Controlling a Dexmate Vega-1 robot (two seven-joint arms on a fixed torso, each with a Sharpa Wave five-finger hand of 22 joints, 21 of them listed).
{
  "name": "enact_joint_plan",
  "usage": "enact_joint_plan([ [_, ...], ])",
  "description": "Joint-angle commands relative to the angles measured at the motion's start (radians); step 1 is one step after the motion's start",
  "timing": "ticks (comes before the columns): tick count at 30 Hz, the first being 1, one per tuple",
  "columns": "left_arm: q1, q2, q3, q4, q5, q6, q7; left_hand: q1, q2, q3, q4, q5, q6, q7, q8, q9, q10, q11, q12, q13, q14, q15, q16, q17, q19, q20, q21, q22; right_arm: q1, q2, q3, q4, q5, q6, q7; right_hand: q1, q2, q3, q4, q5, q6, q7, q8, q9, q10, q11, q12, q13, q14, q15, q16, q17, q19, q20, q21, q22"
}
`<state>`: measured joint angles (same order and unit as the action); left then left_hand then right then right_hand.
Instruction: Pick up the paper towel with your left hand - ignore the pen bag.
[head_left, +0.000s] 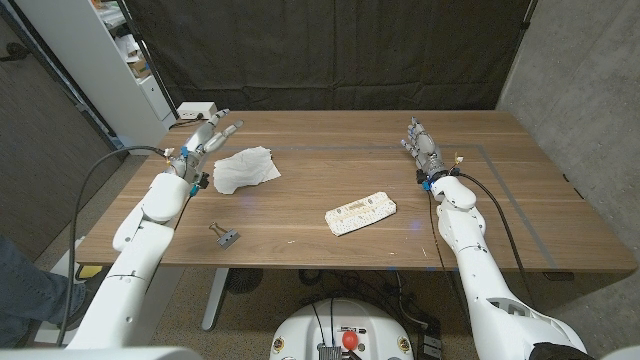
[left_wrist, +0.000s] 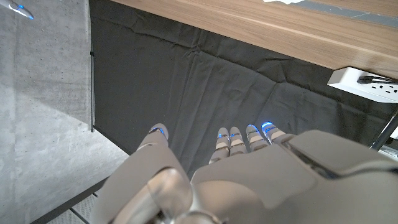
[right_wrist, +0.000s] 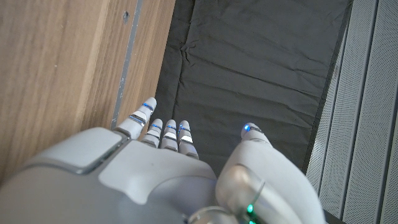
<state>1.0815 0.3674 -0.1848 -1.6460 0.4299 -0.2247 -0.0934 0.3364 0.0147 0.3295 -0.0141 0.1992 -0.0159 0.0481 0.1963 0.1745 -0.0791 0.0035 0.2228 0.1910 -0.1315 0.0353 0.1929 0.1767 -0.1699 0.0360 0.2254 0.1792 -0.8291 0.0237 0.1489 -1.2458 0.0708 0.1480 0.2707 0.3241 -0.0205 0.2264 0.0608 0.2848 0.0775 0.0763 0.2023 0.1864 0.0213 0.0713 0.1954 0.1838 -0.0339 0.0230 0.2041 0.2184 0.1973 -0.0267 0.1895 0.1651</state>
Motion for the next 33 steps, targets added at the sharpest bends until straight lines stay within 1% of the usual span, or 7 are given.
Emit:
enact_joint_plan([
  [1,0.007,0.025,0.020,-0.012,0.033,0.021,-0.007,0.012,0.002,0.004,-0.009,-0.004,0.008,0.005,0.003,0.004,0.002,0.000,0.001,0.000,0.007,-0.002,0.004,0.003,-0.071,0.007,-0.004,0.002,0.002,-0.001,0.002,0.007,0.010,0.015,0.012,0.007,0.006,-0.001,-0.003,0.000,0.010,0.000,-0.004,0.002,0.009,0.001,-0.001,0.002,-0.005,0.003,0.002,0.002,0.010,-0.001,0.005,0.006],
  [12,0.011,0.052,0.033,-0.037,0.068,0.045,-0.018,0.020,0.004,0.007,-0.017,-0.004,0.007,0.004,0.001,0.004,0.003,-0.002,0.000,0.000,0.008,0.000,0.002,0.003,-0.072,0.009,-0.007,0.002,-0.007,-0.002,0.001,-0.015,0.009,0.007,0.008,0.007,0.007,-0.001,-0.004,0.000,0.011,-0.001,-0.004,0.002,0.010,0.000,-0.001,0.002,-0.003,0.003,0.002,0.001,0.011,-0.001,0.005,0.005],
  [23,0.026,0.083,0.041,-0.081,0.127,0.090,-0.024,0.030,0.005,0.010,-0.026,-0.004,0.006,0.007,0.000,0.004,0.004,-0.004,-0.001,0.000,0.009,-0.001,0.001,0.003,-0.076,0.017,-0.010,0.002,-0.019,-0.005,0.004,-0.041,0.009,-0.007,0.003,0.006,0.007,-0.003,-0.005,0.000,0.011,-0.001,-0.005,0.002,0.008,0.000,-0.002,0.002,-0.004,0.004,0.002,0.001,0.009,0.002,0.004,0.005],
  [31,0.032,0.103,0.051,-0.100,0.170,0.122,-0.022,0.050,0.002,0.015,-0.042,-0.002,-0.002,0.007,-0.002,0.004,0.002,0.004,-0.004,0.001,0.015,0.005,0.002,0.003,-0.073,0.028,-0.012,0.001,-0.016,-0.005,0.001,-0.039,0.008,-0.006,0.003,0.006,0.008,-0.004,-0.005,0.000,0.011,-0.001,-0.005,0.002,0.008,0.002,-0.002,0.002,-0.005,0.004,0.002,0.001,0.007,0.003,0.003,0.005],
  [33,0.033,0.109,0.055,-0.106,0.185,0.130,-0.020,0.063,0.000,0.018,-0.053,-0.001,-0.007,0.009,-0.003,0.005,0.001,0.008,-0.005,0.001,0.013,0.014,0.000,0.003,-0.072,0.040,-0.014,0.001,-0.016,-0.004,0.000,-0.037,0.007,-0.007,0.002,0.005,0.008,-0.004,-0.005,0.000,0.011,-0.001,-0.005,0.002,0.008,0.002,-0.002,0.002,-0.005,0.004,0.002,0.001,0.007,0.003,0.002,0.005],
])
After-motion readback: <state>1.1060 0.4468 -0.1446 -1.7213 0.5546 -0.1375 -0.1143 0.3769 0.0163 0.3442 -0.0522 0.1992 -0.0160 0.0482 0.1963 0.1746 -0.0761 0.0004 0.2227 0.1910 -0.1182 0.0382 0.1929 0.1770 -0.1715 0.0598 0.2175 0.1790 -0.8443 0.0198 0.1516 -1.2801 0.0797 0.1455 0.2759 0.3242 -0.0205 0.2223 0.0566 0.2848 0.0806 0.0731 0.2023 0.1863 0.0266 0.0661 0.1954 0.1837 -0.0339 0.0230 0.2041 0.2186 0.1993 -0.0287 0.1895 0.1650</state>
